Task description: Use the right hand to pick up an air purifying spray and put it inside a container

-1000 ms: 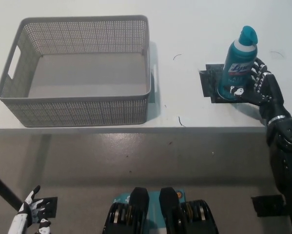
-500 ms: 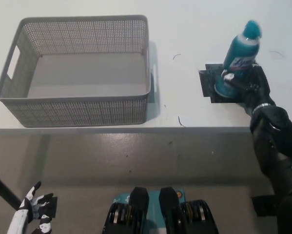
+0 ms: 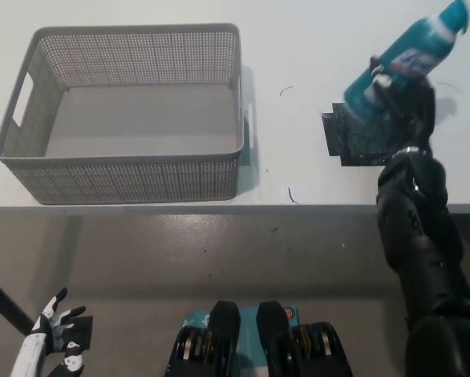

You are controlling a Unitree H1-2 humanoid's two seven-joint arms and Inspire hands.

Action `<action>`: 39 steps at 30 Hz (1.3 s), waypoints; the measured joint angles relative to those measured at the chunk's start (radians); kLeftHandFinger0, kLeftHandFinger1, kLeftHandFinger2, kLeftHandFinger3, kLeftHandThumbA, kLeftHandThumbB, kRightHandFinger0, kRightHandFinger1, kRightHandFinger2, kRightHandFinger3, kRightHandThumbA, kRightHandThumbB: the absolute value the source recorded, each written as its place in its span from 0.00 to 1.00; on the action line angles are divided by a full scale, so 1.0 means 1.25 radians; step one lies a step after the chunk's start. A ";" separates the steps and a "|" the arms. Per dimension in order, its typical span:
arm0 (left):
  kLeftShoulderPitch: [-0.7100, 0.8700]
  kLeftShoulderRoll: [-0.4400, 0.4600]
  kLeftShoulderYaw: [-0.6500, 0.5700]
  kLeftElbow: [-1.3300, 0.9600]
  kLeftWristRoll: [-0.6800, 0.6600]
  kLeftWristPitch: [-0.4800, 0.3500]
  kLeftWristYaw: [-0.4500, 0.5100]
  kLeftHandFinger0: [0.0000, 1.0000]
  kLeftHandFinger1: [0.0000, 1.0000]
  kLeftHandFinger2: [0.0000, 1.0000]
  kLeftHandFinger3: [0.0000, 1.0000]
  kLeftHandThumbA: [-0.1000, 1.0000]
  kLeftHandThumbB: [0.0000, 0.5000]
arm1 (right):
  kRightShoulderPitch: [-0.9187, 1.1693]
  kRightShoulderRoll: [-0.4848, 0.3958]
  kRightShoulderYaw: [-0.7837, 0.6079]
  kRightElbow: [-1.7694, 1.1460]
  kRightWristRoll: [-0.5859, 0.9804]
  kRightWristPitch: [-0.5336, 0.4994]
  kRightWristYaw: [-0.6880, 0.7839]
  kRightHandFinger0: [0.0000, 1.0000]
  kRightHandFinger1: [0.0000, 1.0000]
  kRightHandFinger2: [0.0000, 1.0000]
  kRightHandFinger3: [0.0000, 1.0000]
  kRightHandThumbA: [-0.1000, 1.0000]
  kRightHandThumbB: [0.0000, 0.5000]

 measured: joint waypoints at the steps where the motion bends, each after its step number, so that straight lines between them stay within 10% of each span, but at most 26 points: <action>1: 0.000 0.000 0.000 0.000 0.000 0.000 0.000 0.53 0.70 0.81 1.00 0.01 0.59 | 0.000 0.001 0.002 -0.020 0.000 0.005 -0.001 0.53 0.51 0.50 0.50 0.00 0.69; 9: -0.001 0.000 -0.004 0.000 0.001 0.000 -0.001 0.52 0.68 0.80 1.00 0.00 0.61 | -0.051 0.011 0.061 -0.190 -0.013 0.076 -0.031 0.39 0.45 0.48 0.47 0.00 0.70; 28: -0.011 0.000 -0.025 0.000 0.005 0.010 -0.012 0.53 0.71 0.82 1.00 0.02 0.61 | -0.126 0.038 0.320 -0.254 -0.100 0.206 0.007 0.49 0.41 0.44 0.46 0.00 0.73; 39: -0.011 0.001 -0.028 -0.001 0.007 0.017 -0.013 0.53 0.69 0.82 1.00 0.00 0.58 | -0.065 0.094 0.427 -0.175 -0.153 0.208 0.043 0.37 0.34 0.42 0.46 0.00 0.76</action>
